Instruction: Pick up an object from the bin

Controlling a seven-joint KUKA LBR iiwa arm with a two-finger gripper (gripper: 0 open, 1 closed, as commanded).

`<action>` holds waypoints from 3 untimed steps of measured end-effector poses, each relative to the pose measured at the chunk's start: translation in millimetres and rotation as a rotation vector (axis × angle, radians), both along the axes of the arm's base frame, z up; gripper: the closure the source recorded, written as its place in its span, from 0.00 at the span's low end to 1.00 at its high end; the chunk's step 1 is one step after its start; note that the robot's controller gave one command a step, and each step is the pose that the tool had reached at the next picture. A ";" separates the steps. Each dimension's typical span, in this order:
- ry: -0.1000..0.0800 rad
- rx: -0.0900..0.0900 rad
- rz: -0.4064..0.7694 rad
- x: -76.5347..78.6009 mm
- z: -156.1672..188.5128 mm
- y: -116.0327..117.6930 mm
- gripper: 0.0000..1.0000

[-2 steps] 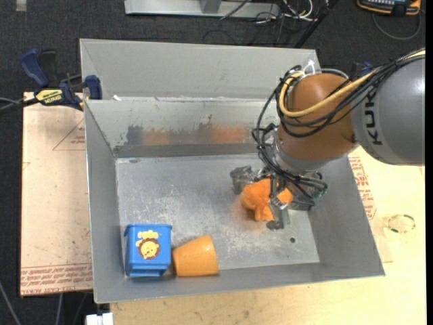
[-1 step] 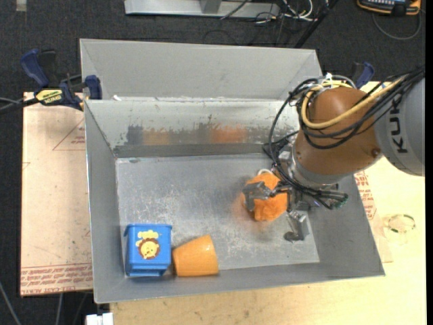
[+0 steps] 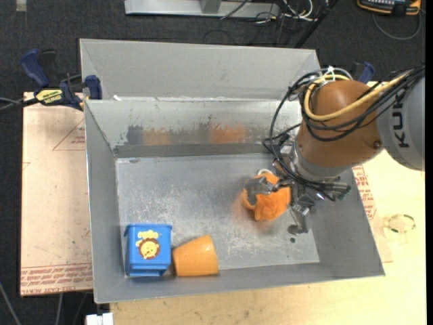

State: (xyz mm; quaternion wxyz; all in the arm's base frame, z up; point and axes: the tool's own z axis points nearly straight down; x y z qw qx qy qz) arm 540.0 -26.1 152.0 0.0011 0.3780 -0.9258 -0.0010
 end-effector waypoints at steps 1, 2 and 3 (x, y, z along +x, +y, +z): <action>-0.006 0.003 0.033 29.0 3.9 4.0 0.00; -0.005 0.002 0.151 41.4 1.0 9.4 0.00; -0.008 0.005 0.209 71.9 -0.4 2.9 0.00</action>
Offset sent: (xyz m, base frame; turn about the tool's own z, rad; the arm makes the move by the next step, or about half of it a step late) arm 0.0490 0.0132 -0.0026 -0.2593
